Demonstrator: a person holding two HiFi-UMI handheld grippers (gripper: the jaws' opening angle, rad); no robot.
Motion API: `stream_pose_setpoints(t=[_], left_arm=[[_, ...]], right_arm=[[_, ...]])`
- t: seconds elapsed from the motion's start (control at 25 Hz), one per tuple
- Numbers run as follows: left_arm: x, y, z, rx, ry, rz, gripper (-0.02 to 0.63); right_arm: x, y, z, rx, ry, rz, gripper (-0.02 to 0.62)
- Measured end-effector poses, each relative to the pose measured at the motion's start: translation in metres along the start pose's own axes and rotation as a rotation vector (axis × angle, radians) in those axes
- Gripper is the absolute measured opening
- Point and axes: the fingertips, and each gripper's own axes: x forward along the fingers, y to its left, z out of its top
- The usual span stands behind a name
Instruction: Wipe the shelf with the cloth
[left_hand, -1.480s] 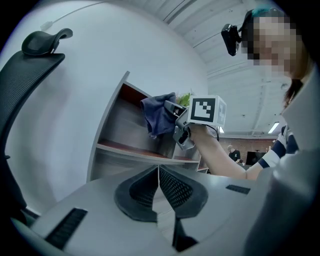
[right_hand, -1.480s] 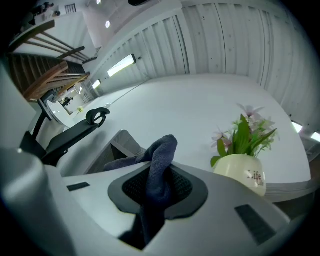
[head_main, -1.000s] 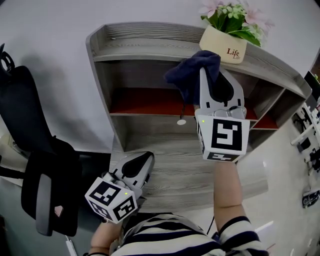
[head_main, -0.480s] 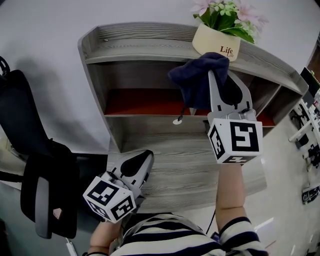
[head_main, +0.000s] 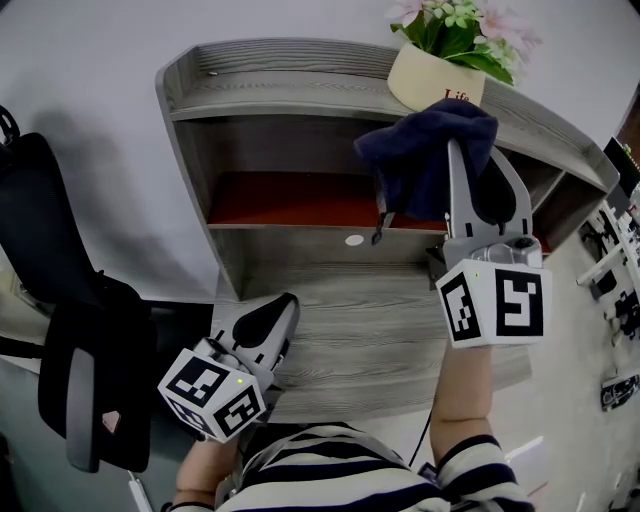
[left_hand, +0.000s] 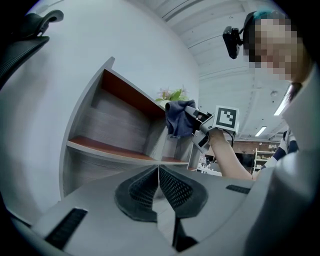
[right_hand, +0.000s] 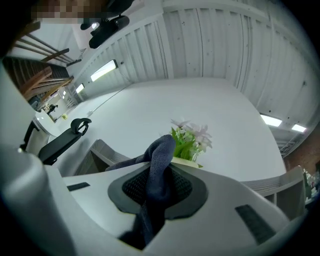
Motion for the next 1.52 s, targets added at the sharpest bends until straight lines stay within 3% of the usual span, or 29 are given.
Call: stream_pose_setpoints(t=[0.16, 0.68, 1.52], left_arm=[[-0.002, 0.005, 0.004, -0.002, -0.019, 0.024, 0.021], [-0.009, 0.011, -0.001, -0.009, -0.009, 0.058, 0.021], [-0.008, 0.017, -0.004, -0.028, -0.004, 0.076, 0.021]], right_arm=[[-0.001, -0.009, 0.000, 0.000, -0.047, -0.048, 0.072], [0.003, 0.009, -0.081, -0.048, 0.128, -0.061, 0.072], [-0.035, 0.039, -0.175, 0.018, 0.326, -0.034, 0.072]])
